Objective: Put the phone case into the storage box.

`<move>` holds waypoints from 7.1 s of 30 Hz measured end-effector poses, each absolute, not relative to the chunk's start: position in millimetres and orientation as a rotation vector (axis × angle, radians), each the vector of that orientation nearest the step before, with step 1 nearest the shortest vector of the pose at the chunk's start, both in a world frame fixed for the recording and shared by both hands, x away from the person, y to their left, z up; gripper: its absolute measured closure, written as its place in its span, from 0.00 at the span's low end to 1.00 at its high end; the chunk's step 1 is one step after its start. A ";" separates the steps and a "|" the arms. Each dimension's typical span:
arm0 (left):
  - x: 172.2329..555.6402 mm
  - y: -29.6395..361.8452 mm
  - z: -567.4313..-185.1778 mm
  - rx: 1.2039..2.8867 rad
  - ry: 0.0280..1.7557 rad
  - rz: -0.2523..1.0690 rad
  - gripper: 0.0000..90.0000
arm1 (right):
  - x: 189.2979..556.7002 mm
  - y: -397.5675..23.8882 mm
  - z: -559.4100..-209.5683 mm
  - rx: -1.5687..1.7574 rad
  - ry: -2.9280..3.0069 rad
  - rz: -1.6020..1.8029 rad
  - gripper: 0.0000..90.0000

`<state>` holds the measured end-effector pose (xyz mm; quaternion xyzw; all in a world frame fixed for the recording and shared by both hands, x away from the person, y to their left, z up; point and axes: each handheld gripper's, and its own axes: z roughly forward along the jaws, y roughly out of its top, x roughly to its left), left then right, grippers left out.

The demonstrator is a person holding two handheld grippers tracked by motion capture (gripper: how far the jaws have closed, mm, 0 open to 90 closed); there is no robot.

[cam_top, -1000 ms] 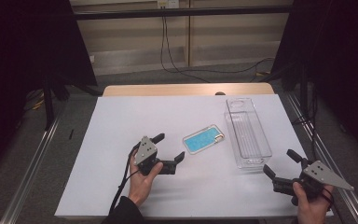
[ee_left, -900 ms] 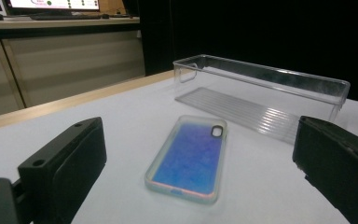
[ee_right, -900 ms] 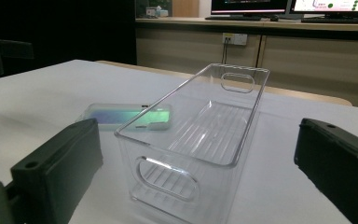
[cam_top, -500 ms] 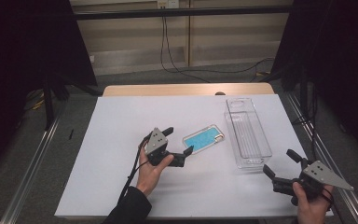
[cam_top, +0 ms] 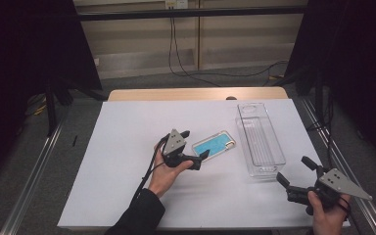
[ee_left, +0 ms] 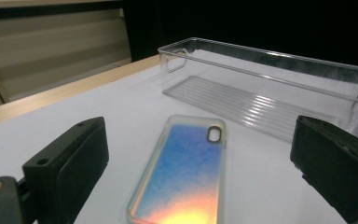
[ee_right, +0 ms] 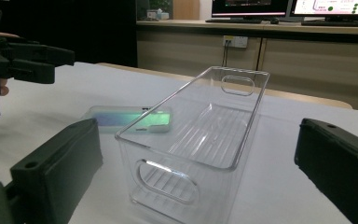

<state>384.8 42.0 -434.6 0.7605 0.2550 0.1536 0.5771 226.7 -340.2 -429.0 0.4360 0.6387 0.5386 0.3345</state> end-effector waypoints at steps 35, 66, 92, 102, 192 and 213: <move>432.5 -2.4 -431.9 2.170 0.576 0.189 0.09 | 228.1 -336.6 -431.5 1.140 1.697 1.419 0.00; 462.7 -30.6 -458.4 2.347 0.535 0.064 0.07 | 228.0 -335.9 -431.3 1.131 1.702 1.429 0.00; 466.1 -39.7 -464.5 2.413 0.503 0.074 0.16 | 228.5 -336.0 -431.6 1.130 1.714 1.421 0.00; 467.2 -44.0 -463.1 2.458 0.479 0.064 0.12 | 228.3 -336.6 -431.4 1.128 1.714 1.418 0.00; 408.4 35.5 -403.3 2.186 0.610 0.306 0.19 | 226.6 -336.0 -431.6 1.121 1.713 1.413 0.00; 367.9 84.7 -400.1 2.116 0.656 0.350 0.19 | 228.8 -331.0 -431.7 1.117 1.740 1.435 0.00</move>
